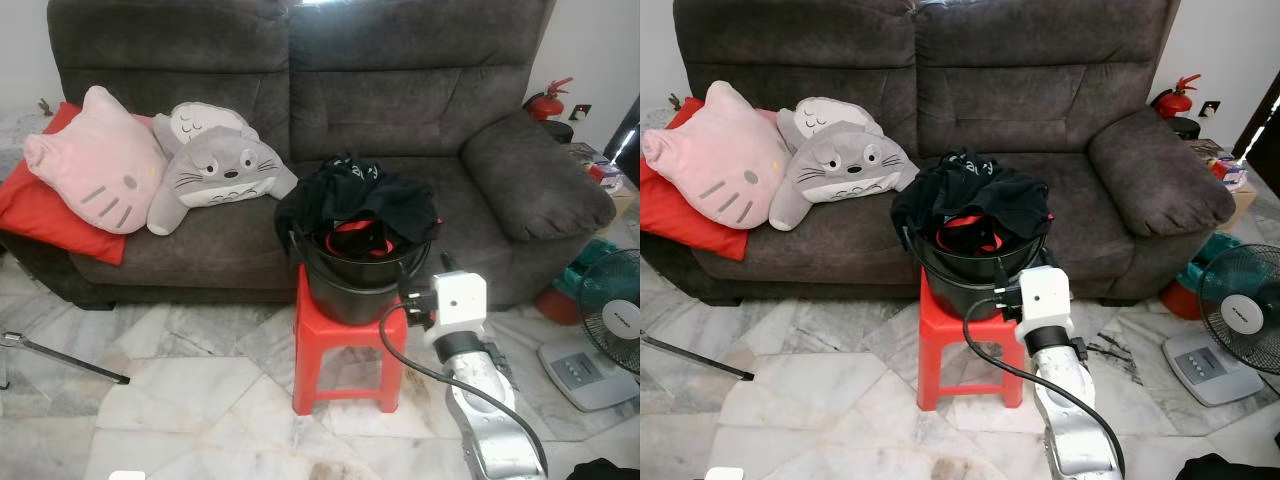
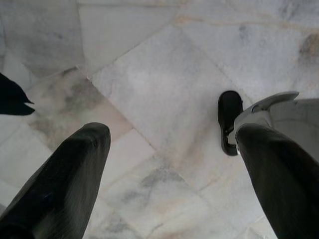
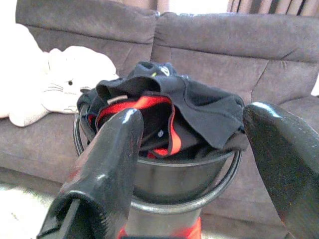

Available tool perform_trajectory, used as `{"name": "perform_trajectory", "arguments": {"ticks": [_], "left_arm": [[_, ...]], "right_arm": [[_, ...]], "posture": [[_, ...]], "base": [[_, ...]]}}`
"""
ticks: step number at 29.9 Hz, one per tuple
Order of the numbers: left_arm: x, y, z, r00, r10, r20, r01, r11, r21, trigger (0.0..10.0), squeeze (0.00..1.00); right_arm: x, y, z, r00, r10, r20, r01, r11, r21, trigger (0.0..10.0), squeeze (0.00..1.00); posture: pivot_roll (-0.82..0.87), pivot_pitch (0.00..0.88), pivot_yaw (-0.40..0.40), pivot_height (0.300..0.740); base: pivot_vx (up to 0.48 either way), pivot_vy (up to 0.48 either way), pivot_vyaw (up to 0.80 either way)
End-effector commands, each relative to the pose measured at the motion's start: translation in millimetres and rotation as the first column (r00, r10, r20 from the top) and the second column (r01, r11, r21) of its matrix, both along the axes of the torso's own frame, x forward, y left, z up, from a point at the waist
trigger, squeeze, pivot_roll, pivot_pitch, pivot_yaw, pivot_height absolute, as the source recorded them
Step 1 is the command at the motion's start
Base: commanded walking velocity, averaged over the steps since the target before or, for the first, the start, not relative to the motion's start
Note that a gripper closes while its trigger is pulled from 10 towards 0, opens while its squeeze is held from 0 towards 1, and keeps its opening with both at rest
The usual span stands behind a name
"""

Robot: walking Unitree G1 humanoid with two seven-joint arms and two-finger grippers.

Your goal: Hang hanger

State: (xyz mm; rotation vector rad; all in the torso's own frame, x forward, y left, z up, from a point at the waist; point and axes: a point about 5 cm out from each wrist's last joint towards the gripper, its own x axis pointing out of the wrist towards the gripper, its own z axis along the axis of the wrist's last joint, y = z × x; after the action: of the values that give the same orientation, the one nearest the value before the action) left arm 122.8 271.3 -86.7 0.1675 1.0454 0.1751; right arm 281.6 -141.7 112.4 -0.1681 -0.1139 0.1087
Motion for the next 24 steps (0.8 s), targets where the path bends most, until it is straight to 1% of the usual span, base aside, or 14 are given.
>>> {"name": "perform_trajectory", "arguments": {"ticks": [1, 4, 6, 14, 24], "left_arm": [[-5.3, 0.5, -1.8, 1.000, 0.013, -0.021, -0.014, 1.000, -0.010, 10.0, 0.00], [-6.1, 0.8, -1.9, 1.000, 0.012, -0.023, -0.013, 1.000, -0.010, 10.0, 0.00], [-10.1, 2.8, -2.4, 0.999, 0.015, -0.030, -0.015, 1.000, -0.007, 10.0, 0.00], [-18.2, 9.2, -2.0, 0.999, 0.008, -0.045, -0.008, 1.000, 0.001, 10.0, 0.00], [-22.4, 11.5, -2.2, 0.998, -0.009, -0.061, 0.009, 1.000, 0.002, 10.0, 0.00]], "right_arm": [[0.7, -2.0, 7.2, 1.000, -0.008, 0.022, 0.008, 1.000, -0.003, 10.0, 0.00], [0.0, -2.3, 7.0, 1.000, -0.011, 0.022, 0.011, 1.000, -0.002, 10.0, 0.00], [-0.4, -2.6, 6.0, 1.000, -0.012, 0.019, 0.012, 1.000, -0.003, 10.0, 0.00], [0.1, 0.4, 6.1, 1.000, -0.006, 0.017, 0.006, 1.000, 0.001, 10.0, 0.00], [-0.6, -0.2, 7.0, 1.000, -0.009, 0.021, 0.009, 1.000, 0.001, 10.0, 0.00]], "posture": [[-0.04, 0.000, 0.033, 0.716], [-0.04, 0.000, 0.035, 0.716], [-0.04, 0.000, 0.036, 0.716], [-0.04, 0.000, 0.039, 0.716], [-0.05, 0.000, 0.047, 0.716]], "base": [[0.277, 0.000, 0.00], [0.281, 0.000, 0.00], [0.285, 0.000, 0.00], [0.293, 0.000, 0.00], [0.295, 0.000, 0.00]]}}
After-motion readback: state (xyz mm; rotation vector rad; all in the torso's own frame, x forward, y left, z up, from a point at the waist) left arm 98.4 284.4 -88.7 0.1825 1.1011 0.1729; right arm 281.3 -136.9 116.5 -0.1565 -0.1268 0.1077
